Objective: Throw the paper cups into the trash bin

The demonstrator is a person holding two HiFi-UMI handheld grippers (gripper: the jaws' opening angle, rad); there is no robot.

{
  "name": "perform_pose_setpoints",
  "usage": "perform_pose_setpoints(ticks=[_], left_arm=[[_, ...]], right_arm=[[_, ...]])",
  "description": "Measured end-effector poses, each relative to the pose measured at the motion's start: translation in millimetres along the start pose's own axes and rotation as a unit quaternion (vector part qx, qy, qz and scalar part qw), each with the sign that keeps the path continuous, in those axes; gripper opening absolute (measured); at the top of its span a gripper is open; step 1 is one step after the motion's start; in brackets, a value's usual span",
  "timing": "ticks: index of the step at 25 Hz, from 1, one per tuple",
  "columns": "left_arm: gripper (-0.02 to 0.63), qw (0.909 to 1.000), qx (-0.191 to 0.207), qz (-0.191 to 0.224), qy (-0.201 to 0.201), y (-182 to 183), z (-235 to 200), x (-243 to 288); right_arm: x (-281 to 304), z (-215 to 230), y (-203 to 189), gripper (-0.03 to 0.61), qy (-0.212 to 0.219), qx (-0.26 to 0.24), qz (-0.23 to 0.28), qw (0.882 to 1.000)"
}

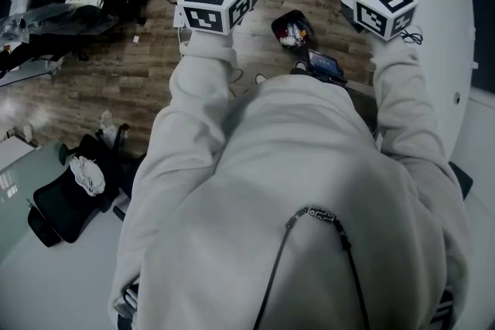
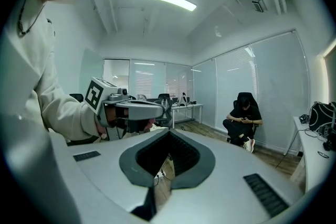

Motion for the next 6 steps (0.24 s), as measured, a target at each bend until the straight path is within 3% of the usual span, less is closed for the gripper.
perform_pose_setpoints(ticks=[6], left_arm=[[-0.005, 0.9999, 0.008, 0.001, -0.007, 2.4, 2.9, 0.8]], right_arm=[[3.8, -0.9, -0.1, 0.018, 0.004, -0.001, -0.002, 1.000]])
Point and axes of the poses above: the fingertips, and each gripper's own axes: x forward along the fingers, z to its right, y out of its top, the point moved 4 cm from there along -x, backward along the fingers, and after that the axes turned 7 degrees about -z, right-handed, at the moved point
